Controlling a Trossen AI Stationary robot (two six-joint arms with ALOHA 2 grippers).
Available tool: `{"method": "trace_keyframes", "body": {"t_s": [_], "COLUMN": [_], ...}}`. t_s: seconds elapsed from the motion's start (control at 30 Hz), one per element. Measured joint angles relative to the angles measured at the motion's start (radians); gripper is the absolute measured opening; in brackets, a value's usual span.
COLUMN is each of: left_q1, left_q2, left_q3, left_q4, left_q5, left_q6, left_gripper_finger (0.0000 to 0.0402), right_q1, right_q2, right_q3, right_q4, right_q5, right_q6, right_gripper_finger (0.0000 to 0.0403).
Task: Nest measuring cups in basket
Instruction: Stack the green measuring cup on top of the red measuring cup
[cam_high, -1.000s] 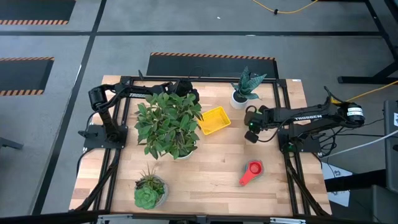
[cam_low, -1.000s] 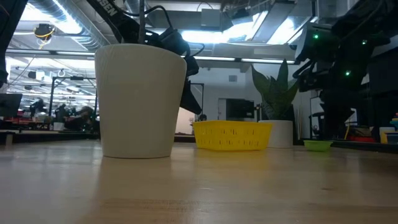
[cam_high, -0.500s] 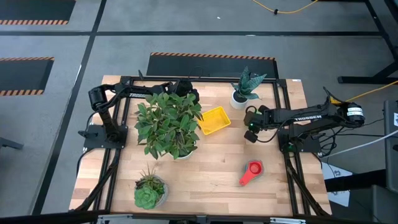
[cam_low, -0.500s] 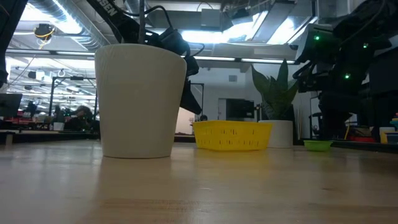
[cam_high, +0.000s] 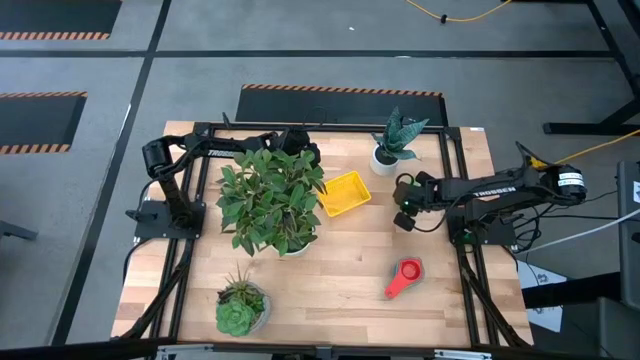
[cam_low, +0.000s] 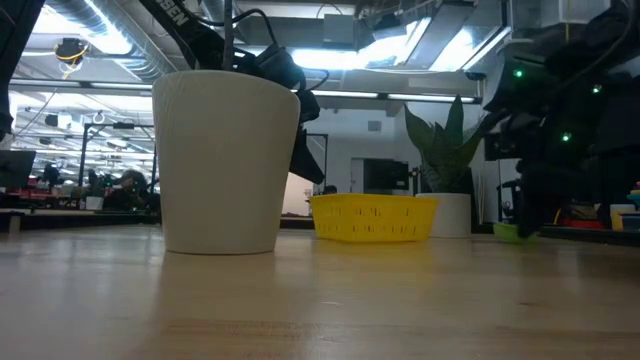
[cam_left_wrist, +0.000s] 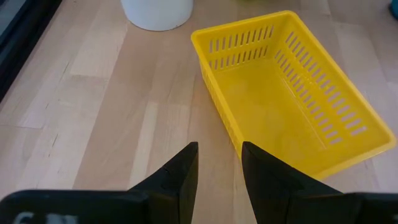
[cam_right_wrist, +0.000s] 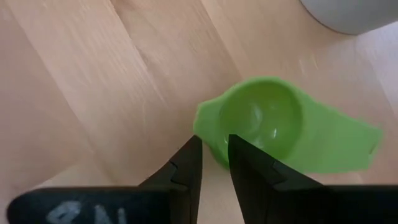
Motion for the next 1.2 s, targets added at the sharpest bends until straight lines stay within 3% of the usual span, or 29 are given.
{"method": "trace_keyframes", "body": {"t_s": [0.47,0.8,0.97,1.2], "left_q1": [0.000,0.000,0.000,0.000], "left_q2": [0.000,0.000,0.000,0.000], "left_q3": [0.000,0.000,0.000,0.000], "left_q4": [0.000,0.000,0.000,0.000], "left_q5": [0.000,0.000,0.000,0.000], "left_q6": [-0.005,-0.005,-0.005,-0.005], "left_gripper_finger": [0.0117,0.0117,0.0117,0.0117], "right_q1": [0.000,-0.001,0.000,0.000], "right_q2": [0.000,-0.003,-0.001,-0.002], "right_q3": [-0.028,-0.022,0.004,0.030], "right_q4": [0.042,0.045,0.036,0.043], "right_q5": [-0.015,-0.035,-0.116,-0.372], "right_q6": [0.131,0.254,0.428,0.762], "right_gripper_finger": [0.0081,0.0013,0.0024,0.0020]}}
